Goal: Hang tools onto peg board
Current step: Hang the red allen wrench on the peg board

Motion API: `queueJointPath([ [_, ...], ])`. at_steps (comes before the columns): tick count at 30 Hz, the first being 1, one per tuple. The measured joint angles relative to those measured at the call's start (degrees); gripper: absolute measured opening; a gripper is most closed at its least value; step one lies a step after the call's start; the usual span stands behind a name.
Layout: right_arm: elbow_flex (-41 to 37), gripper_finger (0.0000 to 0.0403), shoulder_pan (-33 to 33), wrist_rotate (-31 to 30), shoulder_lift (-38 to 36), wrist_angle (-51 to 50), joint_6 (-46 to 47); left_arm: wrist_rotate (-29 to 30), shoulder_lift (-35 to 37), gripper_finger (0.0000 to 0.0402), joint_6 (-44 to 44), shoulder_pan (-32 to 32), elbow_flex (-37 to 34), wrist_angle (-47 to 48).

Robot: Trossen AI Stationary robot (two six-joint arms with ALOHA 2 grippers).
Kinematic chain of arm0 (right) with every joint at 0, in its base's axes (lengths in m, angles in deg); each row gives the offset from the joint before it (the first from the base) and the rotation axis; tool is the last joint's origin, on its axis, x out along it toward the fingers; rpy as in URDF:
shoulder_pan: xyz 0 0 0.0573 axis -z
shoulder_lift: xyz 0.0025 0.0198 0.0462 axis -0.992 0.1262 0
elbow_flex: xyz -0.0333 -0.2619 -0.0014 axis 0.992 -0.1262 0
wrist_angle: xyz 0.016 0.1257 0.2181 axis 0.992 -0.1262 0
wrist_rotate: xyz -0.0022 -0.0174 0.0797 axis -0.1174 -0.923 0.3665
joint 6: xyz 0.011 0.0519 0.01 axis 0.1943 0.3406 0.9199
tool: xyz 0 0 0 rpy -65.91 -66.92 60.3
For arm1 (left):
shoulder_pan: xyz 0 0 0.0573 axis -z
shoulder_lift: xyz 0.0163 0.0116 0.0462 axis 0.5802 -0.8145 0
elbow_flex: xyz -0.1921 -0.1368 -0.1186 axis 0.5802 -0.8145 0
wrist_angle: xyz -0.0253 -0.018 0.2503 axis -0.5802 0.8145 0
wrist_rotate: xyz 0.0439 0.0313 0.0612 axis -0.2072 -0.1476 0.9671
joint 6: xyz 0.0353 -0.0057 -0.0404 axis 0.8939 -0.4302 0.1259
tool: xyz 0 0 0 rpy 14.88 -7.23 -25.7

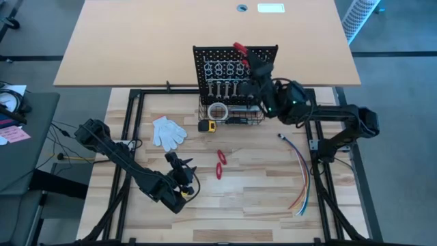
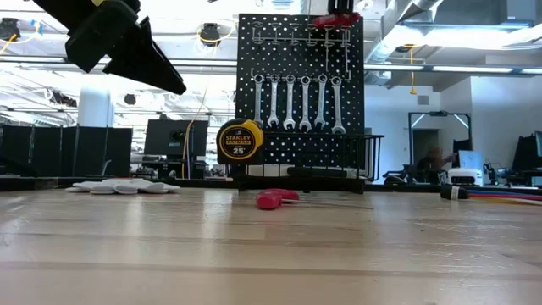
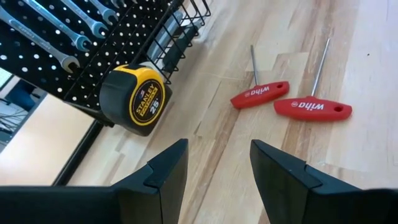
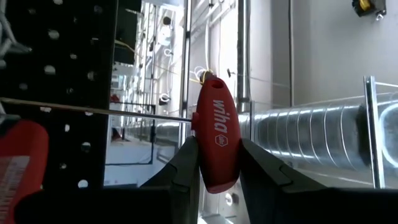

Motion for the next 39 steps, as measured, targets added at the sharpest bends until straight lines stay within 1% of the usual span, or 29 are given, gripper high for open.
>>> queueJointPath([
  [6, 0.0, 0.0088, -0.3, -0.9, -0.4, 0.4, -0.8, 0.0, 0.0, 0.017, -0.1, 0.0, 0.0, -0.3],
  [13, 0.0, 0.0088, -0.6, -3.7, -0.5, -0.2, -1.1, 0.0, 0.0, 0.017, -0.1, 0.0, 0.0, -0.2],
  [21, 0.0, 0.0089, -0.5, -4.8, -0.6, -8.1, 5.0, 0.0, 0.0, 0.017, 0.0, 0.0, 0.0, -1.0],
  [26, 0.0, 0.0118, -0.5, -6.6, -0.6, -14.0, 9.1, 0.0, 0.0, 0.017, 0.2, 0.0, 0.0, -1.1],
  [30, 0.0, 0.0138, -0.5, -7.0, -0.6, -15.3, 10.4, 0.0, 0.0, 0.017, 0.2, 0.0, 0.0, -1.1],
  [39, 0.0, 0.0149, -0.5, -7.3, -0.6, -15.2, 10.4, 0.0, 0.0, 0.017, 0.2, 0.0, 0.0, -1.1],
])
